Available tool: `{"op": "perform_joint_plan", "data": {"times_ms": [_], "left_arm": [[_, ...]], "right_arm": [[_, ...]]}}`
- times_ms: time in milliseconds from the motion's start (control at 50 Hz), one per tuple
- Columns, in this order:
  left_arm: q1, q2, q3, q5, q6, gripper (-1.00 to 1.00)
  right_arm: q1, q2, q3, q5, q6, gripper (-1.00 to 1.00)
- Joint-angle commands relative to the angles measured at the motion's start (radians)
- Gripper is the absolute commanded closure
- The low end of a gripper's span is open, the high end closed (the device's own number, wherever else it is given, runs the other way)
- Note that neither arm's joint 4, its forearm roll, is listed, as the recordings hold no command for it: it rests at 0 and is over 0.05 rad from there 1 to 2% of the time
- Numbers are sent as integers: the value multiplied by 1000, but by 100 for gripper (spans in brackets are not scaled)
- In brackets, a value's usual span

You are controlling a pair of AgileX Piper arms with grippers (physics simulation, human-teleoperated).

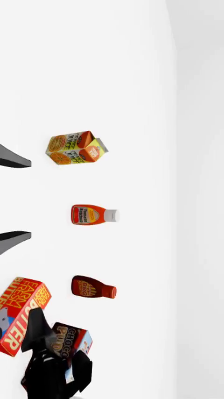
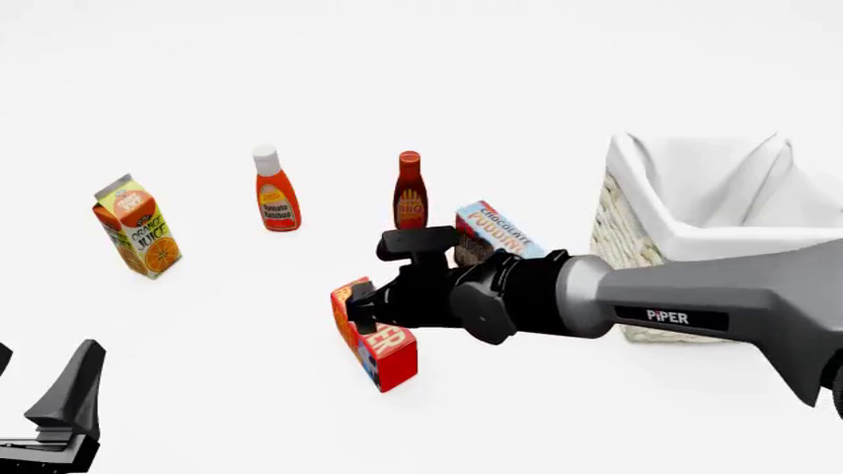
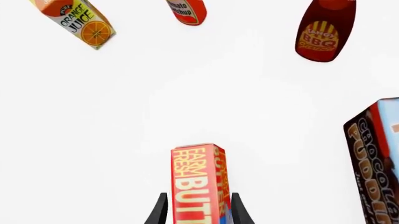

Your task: Pick the butter and place it in the basket.

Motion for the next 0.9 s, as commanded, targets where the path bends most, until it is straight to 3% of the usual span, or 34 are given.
{"op": "perform_joint_plan", "data": {"times_ms": [20,900], "left_arm": [[0,0,0,0,0,-100],[0,0,0,0,0,-100]], "right_arm": [[4,15,-3,-6,5,-100],[21,73,-18,-26,33,-100]]}}
